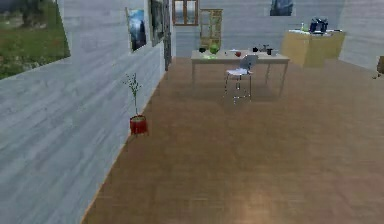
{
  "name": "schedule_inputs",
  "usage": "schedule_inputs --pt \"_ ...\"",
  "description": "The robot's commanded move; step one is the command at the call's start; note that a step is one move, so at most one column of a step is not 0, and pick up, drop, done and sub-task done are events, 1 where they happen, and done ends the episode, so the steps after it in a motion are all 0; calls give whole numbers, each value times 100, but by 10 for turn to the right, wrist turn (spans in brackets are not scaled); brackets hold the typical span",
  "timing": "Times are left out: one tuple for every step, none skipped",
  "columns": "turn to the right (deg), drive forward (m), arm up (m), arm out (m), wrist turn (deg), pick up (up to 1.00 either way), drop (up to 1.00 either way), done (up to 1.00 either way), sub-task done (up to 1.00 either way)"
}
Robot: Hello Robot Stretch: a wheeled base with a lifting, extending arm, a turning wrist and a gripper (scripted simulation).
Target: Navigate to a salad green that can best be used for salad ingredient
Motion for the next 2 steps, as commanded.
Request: schedule_inputs --pt "0 100 0 0 0 0 0 0 0" --pt "30 0 0 0 0 0 0 0 0"
